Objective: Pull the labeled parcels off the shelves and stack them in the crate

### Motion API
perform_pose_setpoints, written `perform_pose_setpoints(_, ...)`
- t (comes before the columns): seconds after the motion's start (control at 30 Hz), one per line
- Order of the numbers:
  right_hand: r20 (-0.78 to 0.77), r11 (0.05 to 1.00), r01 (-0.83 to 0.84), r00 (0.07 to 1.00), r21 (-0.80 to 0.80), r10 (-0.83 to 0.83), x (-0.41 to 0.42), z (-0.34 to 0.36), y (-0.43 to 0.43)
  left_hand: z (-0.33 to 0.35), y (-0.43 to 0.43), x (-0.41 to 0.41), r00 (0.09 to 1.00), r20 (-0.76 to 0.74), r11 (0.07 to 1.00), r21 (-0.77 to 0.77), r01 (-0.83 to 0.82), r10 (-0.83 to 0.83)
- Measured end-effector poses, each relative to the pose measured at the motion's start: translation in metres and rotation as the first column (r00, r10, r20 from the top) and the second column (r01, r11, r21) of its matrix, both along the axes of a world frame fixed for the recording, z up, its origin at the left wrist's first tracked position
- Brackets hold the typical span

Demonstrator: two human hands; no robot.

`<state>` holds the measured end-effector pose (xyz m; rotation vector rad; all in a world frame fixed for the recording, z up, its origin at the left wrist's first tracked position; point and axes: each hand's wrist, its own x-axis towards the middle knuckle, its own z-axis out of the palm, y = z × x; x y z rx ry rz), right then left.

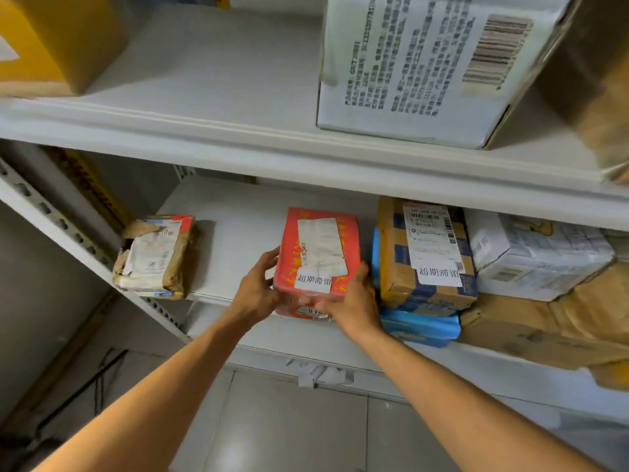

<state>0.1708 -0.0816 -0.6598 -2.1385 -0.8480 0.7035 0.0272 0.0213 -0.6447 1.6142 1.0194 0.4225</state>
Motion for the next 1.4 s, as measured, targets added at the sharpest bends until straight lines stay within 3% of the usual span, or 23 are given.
perform_pose_setpoints(0.33, -0.044, 0.996, 0.027, 0.999, 0.082, -0.023, -0.040, 0.009, -0.037, -0.010, -0.028, -0.034, 0.999, 0.052, 1.000, 0.008, 0.008, -0.009)
perform_pose_setpoints(0.67, -0.174, 0.991, -0.027, 0.983, 0.133, 0.051, -0.026, 0.011, -0.035, -0.006, 0.000, -0.036, 0.962, -0.156, 0.971, 0.056, 0.234, -0.223)
perform_pose_setpoints(0.8, -0.211, 0.978, -0.048, 0.973, 0.203, 0.091, -0.021, 0.002, -0.037, -0.015, 0.003, -0.041, 0.954, -0.050, 0.955, 0.016, 0.298, -0.297)
perform_pose_setpoints(1.07, -0.287, 0.962, 0.005, 0.955, 0.273, 0.077, -0.032, -0.001, -0.053, -0.018, -0.017, -0.051, 0.967, 0.089, 0.969, -0.039, 0.243, -0.239)
perform_pose_setpoints(1.4, -0.347, 0.963, 0.022, 0.935, 0.270, 0.076, -0.073, 0.017, -0.130, 0.007, -0.095, -0.095, 0.977, 0.073, 0.973, -0.097, 0.208, -0.201)
